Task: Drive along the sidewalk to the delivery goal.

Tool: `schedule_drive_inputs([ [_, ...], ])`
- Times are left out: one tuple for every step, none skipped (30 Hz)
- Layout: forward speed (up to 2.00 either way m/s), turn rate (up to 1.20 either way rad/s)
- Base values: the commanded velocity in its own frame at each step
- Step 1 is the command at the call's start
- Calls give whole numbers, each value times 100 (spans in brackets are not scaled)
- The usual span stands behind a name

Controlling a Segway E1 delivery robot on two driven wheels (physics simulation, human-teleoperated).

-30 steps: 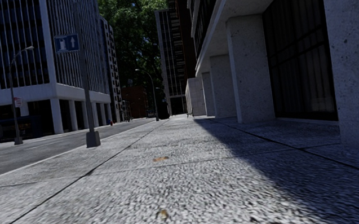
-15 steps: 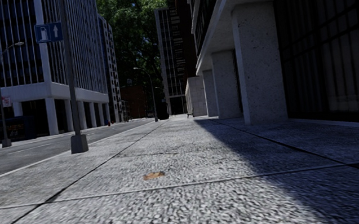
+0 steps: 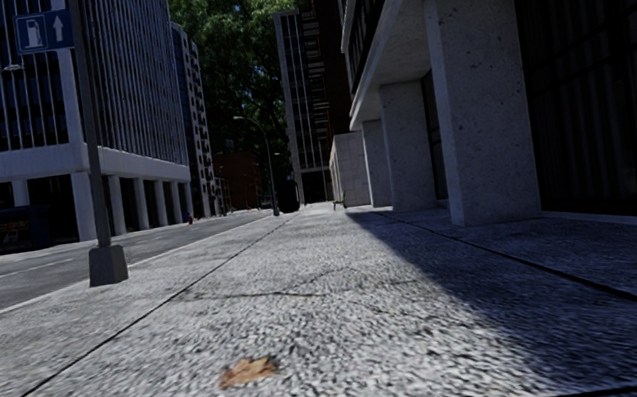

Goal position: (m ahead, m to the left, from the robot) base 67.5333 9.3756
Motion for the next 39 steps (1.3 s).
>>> schedule_drive_inputs([
  [200, 0],
  [200, 0],
  [200, 0],
  [200, 0],
  [200, 0],
  [200, 0],
  [200, 0],
  [200, 0],
  [200, 0],
  [200, 0],
  [200, 0],
  [200, 0],
  [200, 0],
  [200, 0],
  [200, 0],
  [200, 0],
  [200, 0],
  [200, 0],
  [200, 0],
  [200, 0],
  [200, 0],
  [200, 0],
  [200, 0],
  [200, 0],
  [200, 0],
  [200, 0],
  [200, 0],
  [200, 0],
  [200, 0],
  [200, 0],
  [200, 0],
  [200, 0],
  [200, 0],
  [200, 0],
  [200, 0],
  [200, 0],
  [200, 0],
  [200, 0],
  [200, 0],
])
